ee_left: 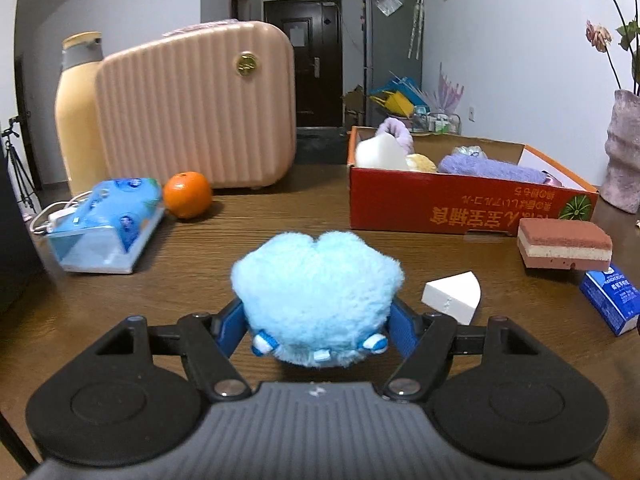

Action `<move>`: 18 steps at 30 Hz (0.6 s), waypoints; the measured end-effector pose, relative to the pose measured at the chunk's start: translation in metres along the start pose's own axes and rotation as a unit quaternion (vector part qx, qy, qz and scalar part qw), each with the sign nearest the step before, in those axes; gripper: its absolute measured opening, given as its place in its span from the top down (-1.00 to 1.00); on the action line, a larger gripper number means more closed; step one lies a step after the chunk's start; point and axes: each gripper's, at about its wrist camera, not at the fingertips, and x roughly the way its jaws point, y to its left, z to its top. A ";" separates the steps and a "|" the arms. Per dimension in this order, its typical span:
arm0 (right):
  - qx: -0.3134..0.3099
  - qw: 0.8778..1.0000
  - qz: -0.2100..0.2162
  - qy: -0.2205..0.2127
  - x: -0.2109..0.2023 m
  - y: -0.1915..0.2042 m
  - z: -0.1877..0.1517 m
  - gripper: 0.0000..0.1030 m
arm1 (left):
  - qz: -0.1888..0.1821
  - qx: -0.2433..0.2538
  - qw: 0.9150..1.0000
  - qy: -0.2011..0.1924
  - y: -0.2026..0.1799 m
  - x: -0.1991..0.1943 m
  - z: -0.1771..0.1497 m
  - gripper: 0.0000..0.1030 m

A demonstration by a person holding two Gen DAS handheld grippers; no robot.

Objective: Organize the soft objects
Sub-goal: 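Close the right gripper on the white foam wedge while the left gripper holds the plush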

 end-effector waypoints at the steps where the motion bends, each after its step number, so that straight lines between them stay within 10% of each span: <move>1: 0.000 1.000 0.003 -0.001 0.000 0.000 0.000 -1.00 | 0.002 -0.001 1.000 -0.002 0.002 -0.003 -0.001 -0.41; 9: 0.018 0.996 0.089 -0.012 -0.003 0.008 0.000 -1.00 | 0.020 -0.014 1.000 -0.015 0.017 -0.024 -0.007 -0.41; 18: -0.003 0.996 0.090 0.012 0.019 0.058 0.011 -1.00 | 0.031 -0.032 0.999 -0.023 0.037 -0.037 -0.011 -0.41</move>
